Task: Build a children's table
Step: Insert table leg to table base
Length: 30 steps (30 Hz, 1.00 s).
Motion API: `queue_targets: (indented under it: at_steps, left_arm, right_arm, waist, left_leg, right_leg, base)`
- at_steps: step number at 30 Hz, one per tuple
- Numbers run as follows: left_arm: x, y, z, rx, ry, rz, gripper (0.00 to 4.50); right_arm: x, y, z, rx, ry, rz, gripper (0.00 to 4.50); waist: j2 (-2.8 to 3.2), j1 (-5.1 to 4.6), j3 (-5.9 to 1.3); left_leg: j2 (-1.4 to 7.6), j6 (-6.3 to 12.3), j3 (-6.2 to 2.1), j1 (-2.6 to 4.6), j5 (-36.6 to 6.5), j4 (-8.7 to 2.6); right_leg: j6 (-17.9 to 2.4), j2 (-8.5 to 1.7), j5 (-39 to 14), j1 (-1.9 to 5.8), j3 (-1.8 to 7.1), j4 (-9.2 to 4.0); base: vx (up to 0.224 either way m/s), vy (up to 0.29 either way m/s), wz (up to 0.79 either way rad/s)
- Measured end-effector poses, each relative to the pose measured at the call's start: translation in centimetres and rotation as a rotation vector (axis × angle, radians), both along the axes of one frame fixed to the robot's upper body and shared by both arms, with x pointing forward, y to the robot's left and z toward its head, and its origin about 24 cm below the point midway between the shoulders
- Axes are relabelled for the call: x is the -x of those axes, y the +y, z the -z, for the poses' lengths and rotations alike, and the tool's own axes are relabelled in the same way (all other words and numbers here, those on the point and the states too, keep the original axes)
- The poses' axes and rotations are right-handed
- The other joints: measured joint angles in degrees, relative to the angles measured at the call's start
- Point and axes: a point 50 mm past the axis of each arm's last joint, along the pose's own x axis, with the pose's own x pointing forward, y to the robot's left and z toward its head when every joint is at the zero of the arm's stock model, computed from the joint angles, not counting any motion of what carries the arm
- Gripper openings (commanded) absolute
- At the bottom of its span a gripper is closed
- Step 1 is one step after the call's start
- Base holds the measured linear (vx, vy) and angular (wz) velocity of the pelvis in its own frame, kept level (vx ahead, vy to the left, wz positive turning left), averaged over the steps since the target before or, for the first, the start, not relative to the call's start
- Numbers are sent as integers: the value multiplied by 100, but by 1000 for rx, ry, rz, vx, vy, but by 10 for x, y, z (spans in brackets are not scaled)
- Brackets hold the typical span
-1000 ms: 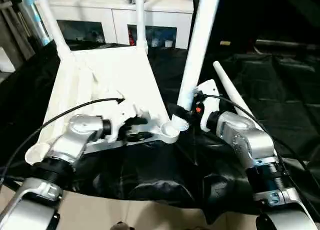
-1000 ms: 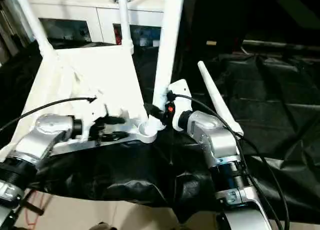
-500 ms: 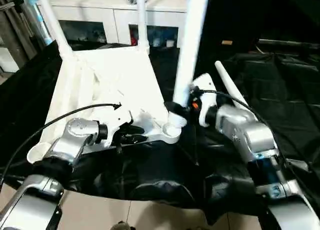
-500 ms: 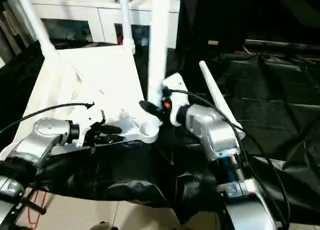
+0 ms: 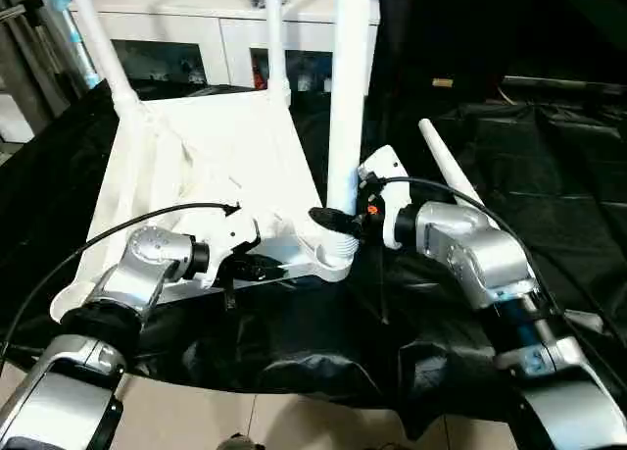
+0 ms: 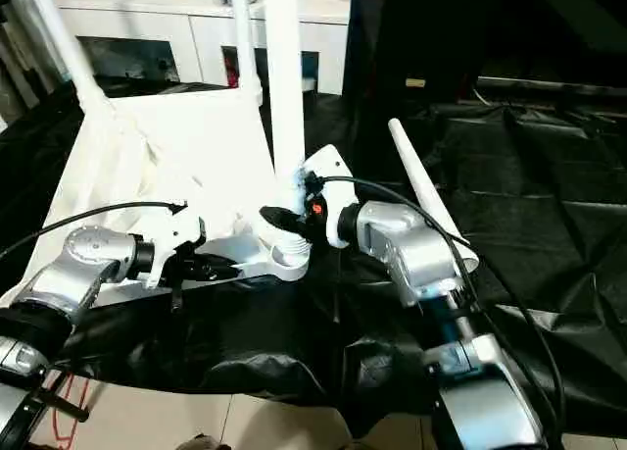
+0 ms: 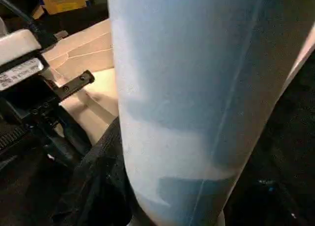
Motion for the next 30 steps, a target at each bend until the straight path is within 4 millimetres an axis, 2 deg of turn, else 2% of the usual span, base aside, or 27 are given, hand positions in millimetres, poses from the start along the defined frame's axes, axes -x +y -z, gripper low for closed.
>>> queue_targets:
  at_steps: [8, 17, 23, 30]
  left_arm:
    - [7, -8, 1, 44, 71, -49, 0]
    - [14, -30, 5, 63, -3, -122, 0]
    - [19, -32, 5, 63, 0, -150, 0]
    - [24, -26, 4, 59, 4, -155, 0]
  right_arm:
    - [-2, -4, 12, 7, 26, 22, 190]
    - [-6, -8, 20, 20, 55, 45, 190]
    - [-9, -8, 20, 34, 57, 38, 190]
    - [-10, -7, 26, -22, 77, 36, 190]
  waist:
    - [2, -6, 0]
    - [13, -12, -6]
    - [7, -49, -10]
    - [-9, -140, -19]
  left_leg:
    - [0, 1, 9, 2, 0, -4]
    - [-9, 2, 18, 16, -1, -6]
    - [-10, 3, 23, 16, -2, -7]
    - [-11, 10, 24, 7, -5, -10]
  right_leg:
    - [0, 0, -4, -3, 9, -2]
    - [32, 0, -22, -2, 40, 4]
    - [38, 2, -26, -3, 49, 4]
    - [45, 8, -32, -5, 60, 0]
  base:
    - [0, 0, 0]
    - [0, 0, 0]
    - [0, 0, 0]
    - [0, 0, 0]
